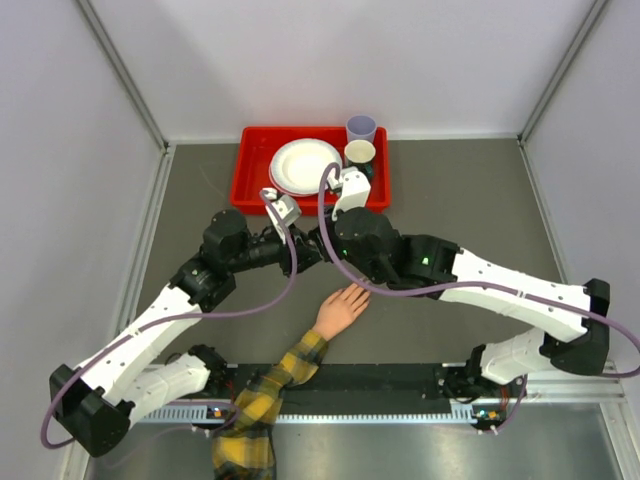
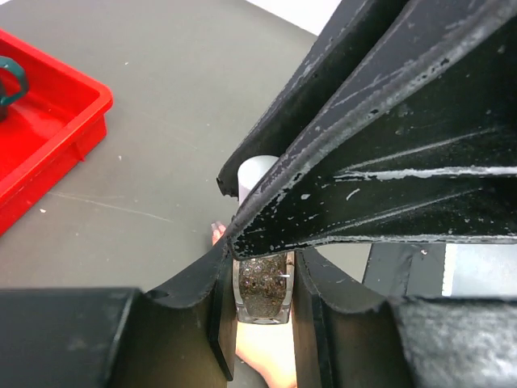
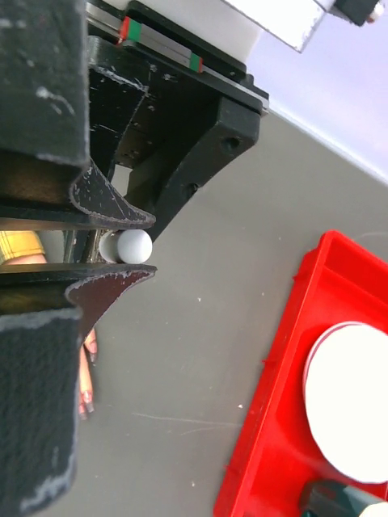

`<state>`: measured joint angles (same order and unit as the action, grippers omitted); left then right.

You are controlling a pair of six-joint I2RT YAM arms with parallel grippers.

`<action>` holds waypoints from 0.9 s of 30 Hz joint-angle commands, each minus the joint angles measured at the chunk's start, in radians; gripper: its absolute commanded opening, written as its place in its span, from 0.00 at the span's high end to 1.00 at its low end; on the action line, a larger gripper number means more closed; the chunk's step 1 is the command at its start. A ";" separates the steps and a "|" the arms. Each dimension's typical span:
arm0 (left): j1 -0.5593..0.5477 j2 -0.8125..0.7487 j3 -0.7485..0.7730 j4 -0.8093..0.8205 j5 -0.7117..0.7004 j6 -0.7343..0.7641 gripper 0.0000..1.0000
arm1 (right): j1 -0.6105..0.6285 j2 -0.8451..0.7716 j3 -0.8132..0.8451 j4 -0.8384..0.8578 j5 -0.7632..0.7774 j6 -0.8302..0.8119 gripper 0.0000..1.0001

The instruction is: Paint the nails

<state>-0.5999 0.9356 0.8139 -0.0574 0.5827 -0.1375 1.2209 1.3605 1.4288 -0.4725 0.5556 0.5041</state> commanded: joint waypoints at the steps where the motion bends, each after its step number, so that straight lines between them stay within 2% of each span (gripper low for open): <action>1: 0.025 -0.023 0.016 0.152 0.009 0.016 1.00 | 0.014 -0.012 0.085 -0.124 0.025 -0.011 0.89; 4: 0.025 0.003 0.024 0.175 0.172 0.000 1.00 | -0.037 -0.055 0.110 -0.133 -0.179 -0.105 0.63; 7: 0.025 0.029 0.028 0.214 0.308 -0.036 1.00 | -0.080 -0.109 0.091 -0.129 -0.359 -0.180 0.46; 8: 0.025 0.035 0.028 0.223 0.339 -0.048 1.00 | -0.093 -0.148 0.085 -0.115 -0.408 -0.199 0.44; 9: 0.025 0.049 0.027 0.261 0.376 -0.080 1.00 | -0.121 -0.165 0.065 -0.107 -0.510 -0.229 0.44; 13: 0.025 0.094 0.018 0.396 0.586 -0.200 1.00 | -0.210 -0.215 0.041 -0.097 -0.756 -0.277 0.47; 15: 0.025 0.117 0.010 0.459 0.629 -0.281 1.00 | -0.234 -0.213 0.039 -0.100 -0.879 -0.303 0.48; 24: 0.025 0.126 0.011 0.472 0.655 -0.287 1.00 | -0.271 -0.155 0.073 -0.112 -0.993 -0.360 0.54; 27: 0.023 0.129 0.016 0.465 0.663 -0.287 1.00 | -0.274 -0.132 0.088 -0.110 -1.031 -0.369 0.60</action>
<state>-0.5800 1.0653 0.8112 0.3450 1.2003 -0.4095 0.9596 1.2129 1.4792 -0.5961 -0.3717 0.1738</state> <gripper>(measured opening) 0.314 0.428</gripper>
